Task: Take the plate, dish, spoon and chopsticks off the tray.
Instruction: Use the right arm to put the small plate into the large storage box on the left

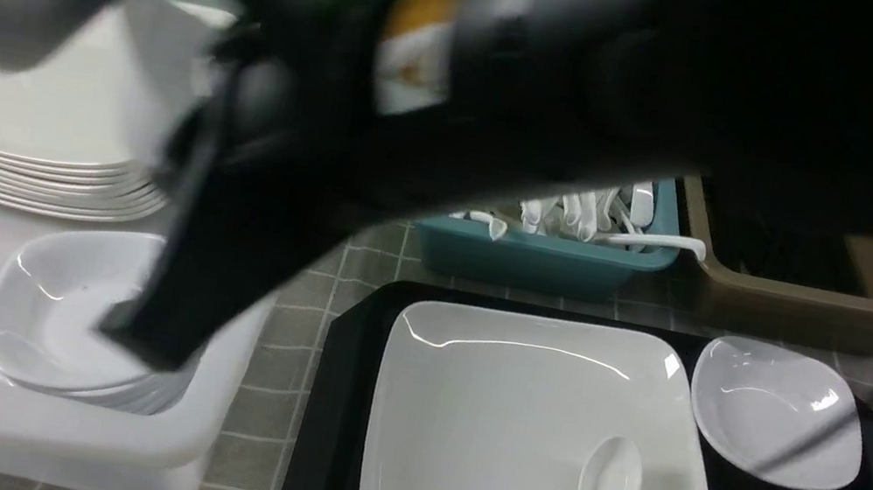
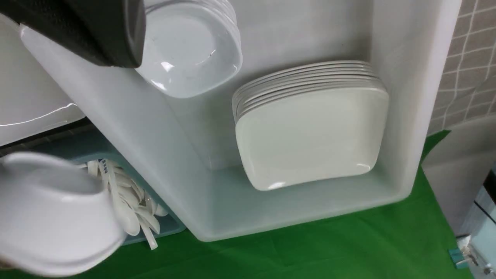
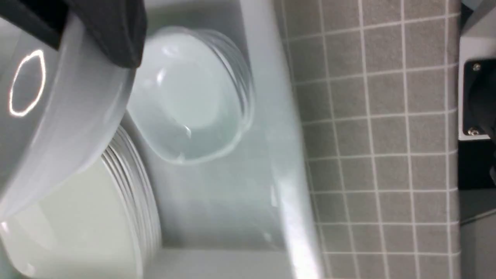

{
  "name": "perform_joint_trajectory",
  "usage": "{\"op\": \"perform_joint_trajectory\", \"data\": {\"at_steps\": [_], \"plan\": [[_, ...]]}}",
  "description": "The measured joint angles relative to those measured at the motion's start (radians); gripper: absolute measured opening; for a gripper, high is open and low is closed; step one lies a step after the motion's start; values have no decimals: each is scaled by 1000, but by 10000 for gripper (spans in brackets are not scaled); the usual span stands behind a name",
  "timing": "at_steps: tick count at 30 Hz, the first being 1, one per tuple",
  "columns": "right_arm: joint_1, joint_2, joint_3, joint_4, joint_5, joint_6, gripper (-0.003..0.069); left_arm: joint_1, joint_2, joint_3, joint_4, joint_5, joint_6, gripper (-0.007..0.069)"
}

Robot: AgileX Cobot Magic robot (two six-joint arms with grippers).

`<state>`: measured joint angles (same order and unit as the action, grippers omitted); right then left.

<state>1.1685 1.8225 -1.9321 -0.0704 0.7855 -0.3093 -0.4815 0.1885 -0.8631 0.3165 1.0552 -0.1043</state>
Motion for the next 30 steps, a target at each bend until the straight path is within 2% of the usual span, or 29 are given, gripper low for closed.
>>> {"op": "perform_joint_trajectory", "data": {"at_steps": [6, 11, 13, 14, 15, 16, 17, 18, 21, 24, 26, 30], "plan": [[13, 262, -216, -13, 52, -68, 61, 0, -60, -1, -25, 24, 0, 11], [13, 410, -315, -148, 62, -77, 93, 0, -64, -1, -55, 30, 6, 11], [12, 443, -319, -205, 65, -77, 178, 0, -64, -1, -79, 30, 26, 11], [12, 443, -319, -205, 67, -77, 178, 0, -64, -1, -79, 30, 28, 11], [12, 446, -318, -210, 83, -76, 270, 0, -64, -1, -98, 30, 40, 11], [12, 445, -318, -210, 94, -76, 325, 0, -64, -1, -109, 29, 48, 11], [14, 442, -318, -211, 96, -76, 333, 0, -64, -1, -110, 29, 50, 11], [16, 434, -318, -211, 126, -76, 387, 0, -64, -1, -121, 21, 53, 11], [25, 396, -318, -211, 223, -75, 444, 0, -64, -1, -131, 2, 56, 11], [31, 326, -315, -211, 367, -49, 451, 0, -64, -1, -134, -21, 56, 11], [28, 263, -298, -212, 382, -6, 440, 0, -60, -1, -151, -40, 60, 11], [-12, 78, -170, -212, 382, 89, 337, 0, -14, -1, -227, -98, 104, 11]]}}
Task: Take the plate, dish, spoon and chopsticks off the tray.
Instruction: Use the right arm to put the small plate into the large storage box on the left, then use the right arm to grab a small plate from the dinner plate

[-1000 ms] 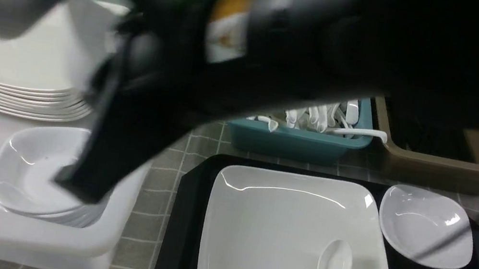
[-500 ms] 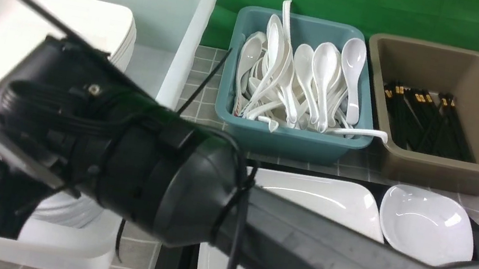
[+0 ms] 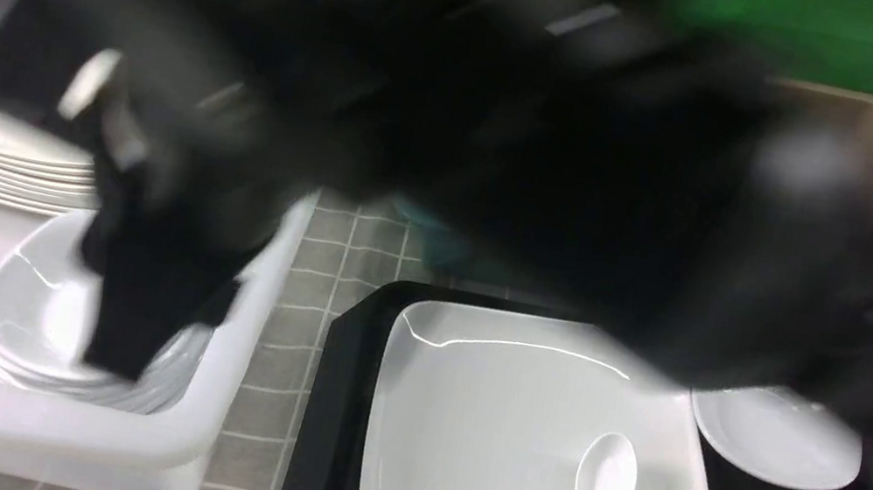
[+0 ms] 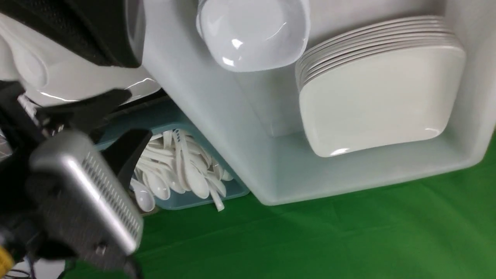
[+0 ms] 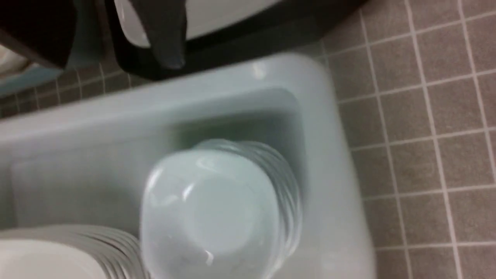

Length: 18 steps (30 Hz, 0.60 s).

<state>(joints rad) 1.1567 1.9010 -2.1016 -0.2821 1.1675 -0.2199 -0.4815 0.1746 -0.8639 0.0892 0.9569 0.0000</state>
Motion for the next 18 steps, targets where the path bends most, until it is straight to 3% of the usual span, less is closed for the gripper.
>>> {"op": "perform_joint_trajectory", "data": {"at_steps": [3, 7, 13, 18], "plan": [[-64, -131, 194, 0, -1, 46, 281, 0, 33, 1, -51, -18, 29, 11], [-244, -330, 577, 0, -8, 74, 255, 0, 84, 1, -114, -27, 92, 11], [-597, -428, 1031, -5, -261, 48, 361, 0, 130, 1, -164, -58, 121, 11], [-762, -377, 1197, -4, -533, -55, 448, 0, 135, 1, -170, -76, 125, 11]]}}
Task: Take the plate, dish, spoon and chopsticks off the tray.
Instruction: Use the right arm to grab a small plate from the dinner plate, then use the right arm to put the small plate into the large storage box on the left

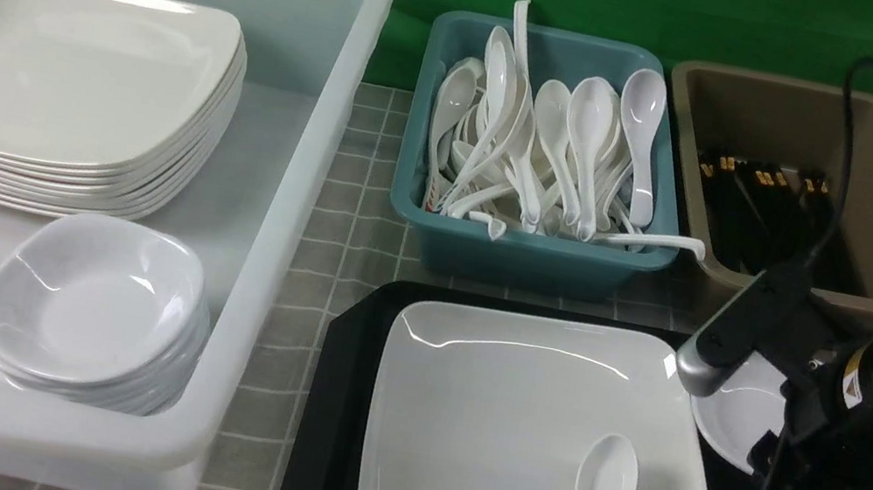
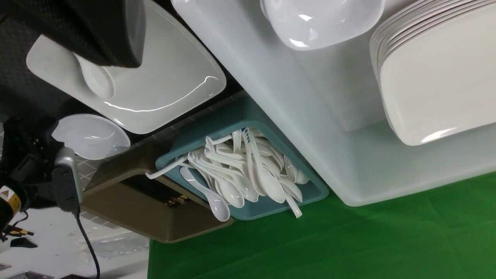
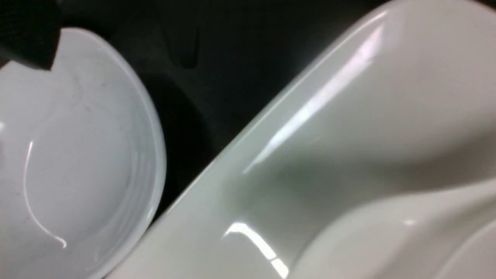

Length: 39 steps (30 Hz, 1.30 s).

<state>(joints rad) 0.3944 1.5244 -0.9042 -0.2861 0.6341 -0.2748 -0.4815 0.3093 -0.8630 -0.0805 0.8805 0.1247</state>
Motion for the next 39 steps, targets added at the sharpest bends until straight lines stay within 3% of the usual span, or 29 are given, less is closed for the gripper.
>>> {"op": "perform_joint_trajectory", "data": {"at_steps": [7, 17, 20, 23, 25, 31, 39], "plan": [[-61, 101, 14, -1, -148, -69, 440, 0, 0, 0, -5, -4, 1, 11], [-65, 215, 10, -70, -242, -84, 401, 0, 0, 0, -25, -4, 2, 11], [-64, 224, 7, -78, -242, -84, 335, 0, 0, 0, -25, -2, 2, 11], [-59, 226, 3, -96, -236, -95, 218, 0, 0, 0, -27, 7, 2, 11], [-48, 220, 2, -109, -232, -105, 189, 0, 0, 0, -28, 8, 2, 11], [39, 81, -11, -95, -53, -51, 64, 0, 0, 0, -28, 9, 10, 11], [304, -170, -261, -54, 315, 195, 58, 0, 0, 0, 10, 16, 36, 11]]}}
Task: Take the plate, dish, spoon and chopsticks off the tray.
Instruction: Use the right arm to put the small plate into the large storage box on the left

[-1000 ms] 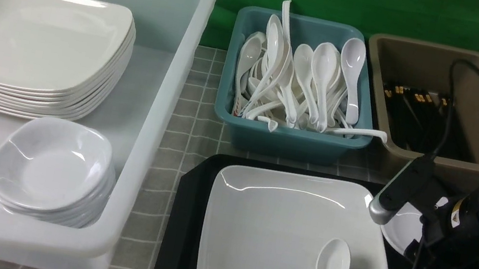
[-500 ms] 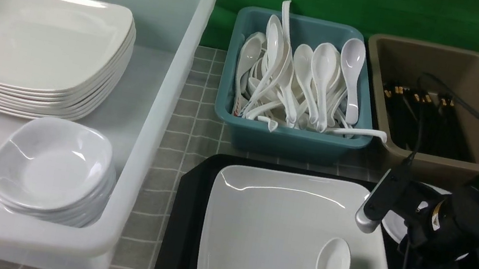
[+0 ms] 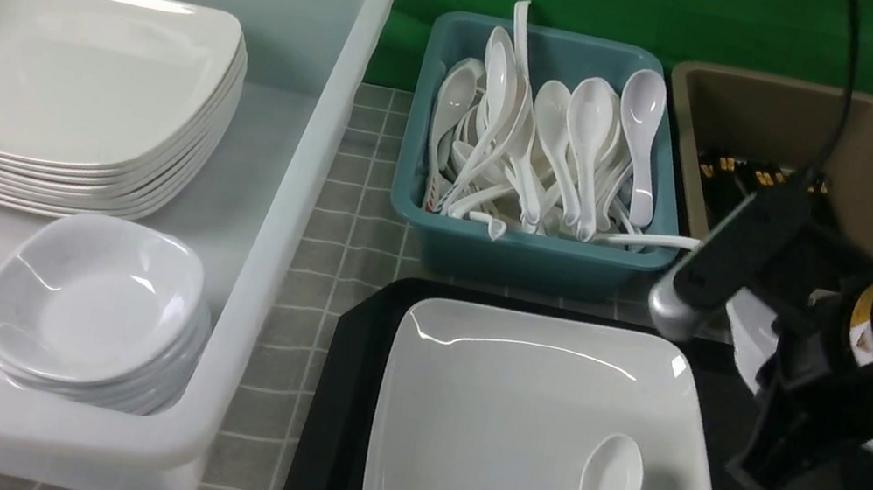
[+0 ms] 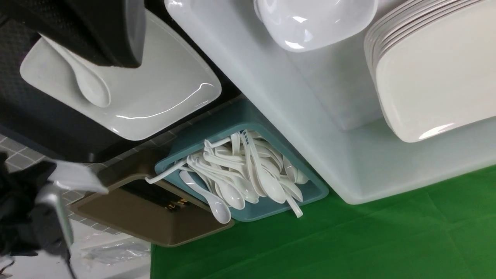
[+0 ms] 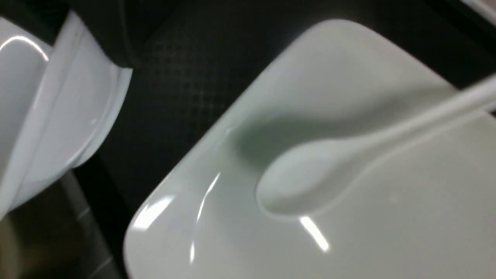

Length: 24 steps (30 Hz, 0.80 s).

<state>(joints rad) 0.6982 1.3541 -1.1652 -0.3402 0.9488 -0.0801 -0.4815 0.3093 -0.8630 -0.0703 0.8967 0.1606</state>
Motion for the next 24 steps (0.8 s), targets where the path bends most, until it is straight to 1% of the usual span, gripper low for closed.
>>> {"op": "perform_joint_trajectory", "data": {"at_steps": [3, 4, 5, 8, 9, 10, 12, 16, 18, 21, 24], "plan": [[79, -12, -99, 42, 10, 32, 57, 0, 0, 0, 25, 14, 0, 11], [156, 1, -170, 77, -8, 44, 57, 0, 0, 0, 57, 27, -5, 11], [196, 15, -211, 94, -29, 45, 57, 0, -2, 0, 97, 39, -21, 11], [337, 123, -369, 127, -99, 42, 57, 0, -24, 0, 252, 78, -123, 11], [368, 163, -411, 130, -116, 34, 57, 0, -36, 0, 300, 90, -151, 11], [404, 219, -465, 133, -136, 26, 57, 0, -58, 0, 331, 108, -178, 11], [462, 342, -567, 138, -154, -1, 57, 0, -98, 0, 354, 130, -199, 11], [523, 578, -801, 146, -131, -74, 57, 0, -167, -1, 353, 184, -215, 11], [532, 678, -898, 144, -110, -91, 57, 0, -193, -1, 348, 204, -221, 11], [531, 831, -1041, 96, -90, -122, 61, 0, -205, -1, 346, 221, -216, 11], [529, 903, -1097, 48, -85, -133, 75, 0, -205, -1, 346, 221, -188, 11]]}}
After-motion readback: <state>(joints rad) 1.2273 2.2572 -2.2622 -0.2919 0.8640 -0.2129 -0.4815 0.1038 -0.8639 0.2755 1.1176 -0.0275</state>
